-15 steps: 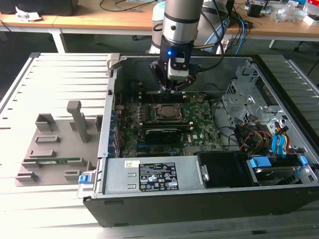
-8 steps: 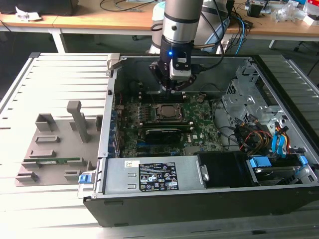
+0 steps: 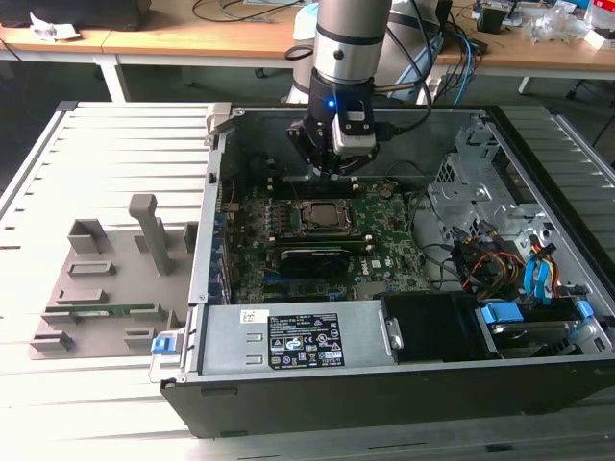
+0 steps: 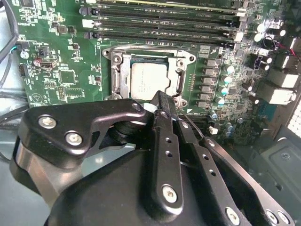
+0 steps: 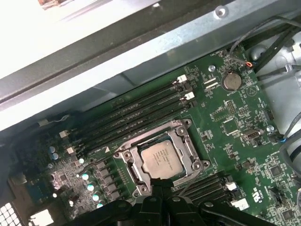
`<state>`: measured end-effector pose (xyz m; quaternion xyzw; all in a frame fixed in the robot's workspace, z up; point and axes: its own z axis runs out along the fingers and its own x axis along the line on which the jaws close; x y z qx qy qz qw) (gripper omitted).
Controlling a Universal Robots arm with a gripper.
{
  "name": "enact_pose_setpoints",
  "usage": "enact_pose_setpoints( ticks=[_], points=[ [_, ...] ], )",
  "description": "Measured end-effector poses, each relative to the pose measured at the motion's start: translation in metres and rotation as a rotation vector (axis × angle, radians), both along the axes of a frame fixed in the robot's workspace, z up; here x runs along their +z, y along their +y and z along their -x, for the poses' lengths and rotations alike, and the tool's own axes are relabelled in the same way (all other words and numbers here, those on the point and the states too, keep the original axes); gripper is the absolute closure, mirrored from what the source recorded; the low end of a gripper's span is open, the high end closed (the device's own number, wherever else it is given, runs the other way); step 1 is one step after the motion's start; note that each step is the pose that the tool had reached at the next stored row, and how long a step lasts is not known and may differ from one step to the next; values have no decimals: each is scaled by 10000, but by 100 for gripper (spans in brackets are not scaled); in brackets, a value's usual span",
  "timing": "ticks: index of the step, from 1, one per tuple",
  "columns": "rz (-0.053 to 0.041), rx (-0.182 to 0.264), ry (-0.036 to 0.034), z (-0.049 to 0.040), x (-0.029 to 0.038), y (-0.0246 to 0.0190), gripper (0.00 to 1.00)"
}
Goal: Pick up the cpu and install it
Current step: 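Install the first cpu locking lever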
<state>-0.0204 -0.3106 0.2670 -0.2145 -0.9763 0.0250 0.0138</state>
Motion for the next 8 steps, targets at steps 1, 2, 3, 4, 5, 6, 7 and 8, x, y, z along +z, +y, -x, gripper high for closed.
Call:
enact_pose_setpoints(
  ticks=[1, 2, 3, 4, 5, 6, 7, 8],
  points=[
    [0, 42, 0, 0, 0, 0, 89],
    [0, 94, -1, 0, 0, 0, 89],
    [0, 135, 0, 0, 0, 0, 89],
    [0, 194, 0, 0, 0, 0, 89],
    [1, 230, 0, 0, 0, 0, 89],
    [0, 262, 0, 0, 0, 0, 89],
    [0, 319, 0, 0, 0, 0, 89],
    [0, 356, 0, 0, 0, 0, 89]
  ],
)
